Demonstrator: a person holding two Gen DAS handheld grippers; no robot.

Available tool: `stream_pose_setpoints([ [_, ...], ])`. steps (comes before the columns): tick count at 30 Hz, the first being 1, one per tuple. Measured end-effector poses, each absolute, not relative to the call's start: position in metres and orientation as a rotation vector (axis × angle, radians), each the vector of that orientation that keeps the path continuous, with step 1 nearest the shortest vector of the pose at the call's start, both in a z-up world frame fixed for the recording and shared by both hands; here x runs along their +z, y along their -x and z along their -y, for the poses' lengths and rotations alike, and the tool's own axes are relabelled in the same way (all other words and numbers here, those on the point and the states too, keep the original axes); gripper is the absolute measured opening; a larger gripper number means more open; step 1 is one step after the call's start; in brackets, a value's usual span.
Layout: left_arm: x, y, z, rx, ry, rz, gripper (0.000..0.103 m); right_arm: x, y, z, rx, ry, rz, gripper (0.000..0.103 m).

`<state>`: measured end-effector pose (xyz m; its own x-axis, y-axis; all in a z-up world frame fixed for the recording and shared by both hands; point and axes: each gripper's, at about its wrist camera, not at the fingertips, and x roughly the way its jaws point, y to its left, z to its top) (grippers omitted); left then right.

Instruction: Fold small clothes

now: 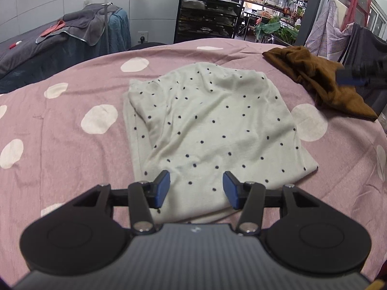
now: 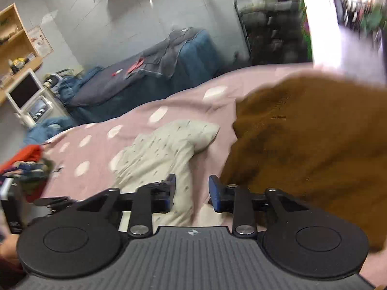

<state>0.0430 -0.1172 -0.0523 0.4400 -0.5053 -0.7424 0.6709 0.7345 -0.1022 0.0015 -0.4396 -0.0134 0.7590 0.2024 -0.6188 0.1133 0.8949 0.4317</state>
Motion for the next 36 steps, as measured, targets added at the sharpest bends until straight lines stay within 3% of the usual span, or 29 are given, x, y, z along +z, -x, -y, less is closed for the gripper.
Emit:
stream_pose_setpoints([
  [4,-0.052,-0.040,0.117,-0.737,-0.210,-0.828,0.051,0.009,0.016,0.467,-0.150,-0.487,-0.527,0.050],
  [8,-0.052,-0.037,0.116,-0.747,-0.199,-0.819,0.052,-0.011,-0.012,0.471,-0.255,-0.383,-0.720,0.050],
  [10,-0.052,-0.037,0.109,-0.743,-0.188,-0.815,0.059,-0.025,-0.022,0.462,-0.245,-0.344,-0.825,0.050],
  [13,-0.050,-0.042,0.094,-0.720,-0.130,-0.831,0.059,-0.006,-0.014,0.442,-0.170,-0.345,-0.691,0.050],
  [14,-0.049,-0.045,0.089,-0.716,-0.098,-0.838,0.059,0.003,-0.012,0.433,-0.122,-0.333,-0.645,0.062],
  [15,-0.050,-0.048,0.084,-0.715,-0.058,-0.852,0.060,0.009,-0.014,0.425,-0.061,-0.323,-0.624,0.088],
  [16,-0.052,-0.053,0.079,-0.711,-0.015,-0.870,0.060,0.011,-0.018,0.419,0.000,-0.328,-0.625,0.101],
  [17,-0.055,-0.056,0.075,-0.706,0.018,-0.881,0.060,0.010,-0.027,0.413,0.035,-0.337,-0.648,0.103],
  [23,-0.088,-0.065,0.066,-0.680,0.126,-0.960,0.063,-0.046,-0.085,0.405,0.029,-0.527,-0.815,0.103],
  [28,-0.097,-0.071,0.075,-0.715,0.170,-0.963,0.065,-0.063,-0.080,0.389,-0.004,-0.597,-0.694,0.103],
  [32,-0.102,-0.076,0.088,-0.727,0.189,-0.978,0.068,-0.079,-0.095,0.385,0.043,-0.693,-0.778,0.103],
  [35,-0.105,-0.078,0.090,-0.729,0.219,-0.965,0.065,-0.089,-0.093,0.392,0.024,-0.707,-0.798,0.081],
  [36,-0.105,-0.080,0.091,-0.730,0.225,-0.965,0.056,-0.091,-0.092,0.395,0.027,-0.730,-0.790,0.079],
])
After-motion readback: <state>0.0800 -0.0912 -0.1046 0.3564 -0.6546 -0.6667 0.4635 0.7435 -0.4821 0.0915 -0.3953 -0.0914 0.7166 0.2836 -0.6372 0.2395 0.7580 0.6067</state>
